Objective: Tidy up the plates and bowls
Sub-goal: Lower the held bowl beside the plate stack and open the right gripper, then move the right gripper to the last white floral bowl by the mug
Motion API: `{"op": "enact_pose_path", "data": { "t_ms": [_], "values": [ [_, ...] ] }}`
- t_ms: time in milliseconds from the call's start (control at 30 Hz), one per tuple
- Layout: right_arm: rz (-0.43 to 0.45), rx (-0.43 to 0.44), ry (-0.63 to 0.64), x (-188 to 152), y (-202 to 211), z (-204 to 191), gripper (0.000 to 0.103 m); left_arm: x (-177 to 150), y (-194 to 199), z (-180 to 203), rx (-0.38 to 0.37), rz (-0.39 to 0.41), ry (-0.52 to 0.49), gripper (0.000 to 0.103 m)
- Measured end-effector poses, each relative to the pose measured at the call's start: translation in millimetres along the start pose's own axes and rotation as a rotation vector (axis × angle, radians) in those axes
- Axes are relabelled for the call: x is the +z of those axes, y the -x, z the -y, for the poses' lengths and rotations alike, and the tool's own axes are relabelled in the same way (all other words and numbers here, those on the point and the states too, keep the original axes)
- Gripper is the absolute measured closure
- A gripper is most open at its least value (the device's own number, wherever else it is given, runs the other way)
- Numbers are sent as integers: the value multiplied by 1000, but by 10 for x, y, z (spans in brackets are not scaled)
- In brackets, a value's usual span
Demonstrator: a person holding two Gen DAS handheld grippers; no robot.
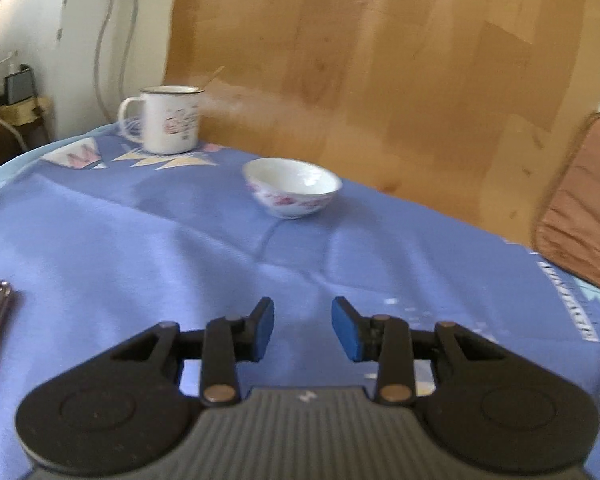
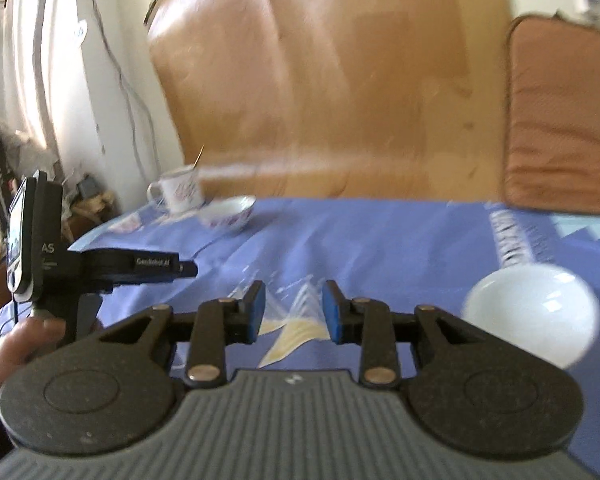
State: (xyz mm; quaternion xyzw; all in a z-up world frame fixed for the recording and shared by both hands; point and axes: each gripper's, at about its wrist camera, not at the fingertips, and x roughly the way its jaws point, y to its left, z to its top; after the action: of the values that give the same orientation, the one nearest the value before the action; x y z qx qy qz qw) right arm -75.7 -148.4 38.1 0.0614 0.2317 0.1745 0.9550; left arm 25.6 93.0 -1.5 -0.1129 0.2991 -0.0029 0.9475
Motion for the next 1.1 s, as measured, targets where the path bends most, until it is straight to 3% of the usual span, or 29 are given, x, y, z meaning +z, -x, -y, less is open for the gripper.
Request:
{"op": "enact_pose_path", "data": {
  "t_ms": [100, 333, 733, 1100],
  "values": [
    [-40, 17, -13, 10, -116, -67, 68, -31, -16, -125, -13, -2, 38, 70],
    [-111, 40, -79, 61, -428, -129, 68, -66, 38, -80, -3, 46, 1, 66],
    [-187, 29, -145, -58, -749, -152, 70, -66, 69, -141, -20, 71, 34, 62],
    [-153, 37, -154, -113, -702, -131, 69, -76, 86, -150, -23, 79, 38, 62]
  ]
}}
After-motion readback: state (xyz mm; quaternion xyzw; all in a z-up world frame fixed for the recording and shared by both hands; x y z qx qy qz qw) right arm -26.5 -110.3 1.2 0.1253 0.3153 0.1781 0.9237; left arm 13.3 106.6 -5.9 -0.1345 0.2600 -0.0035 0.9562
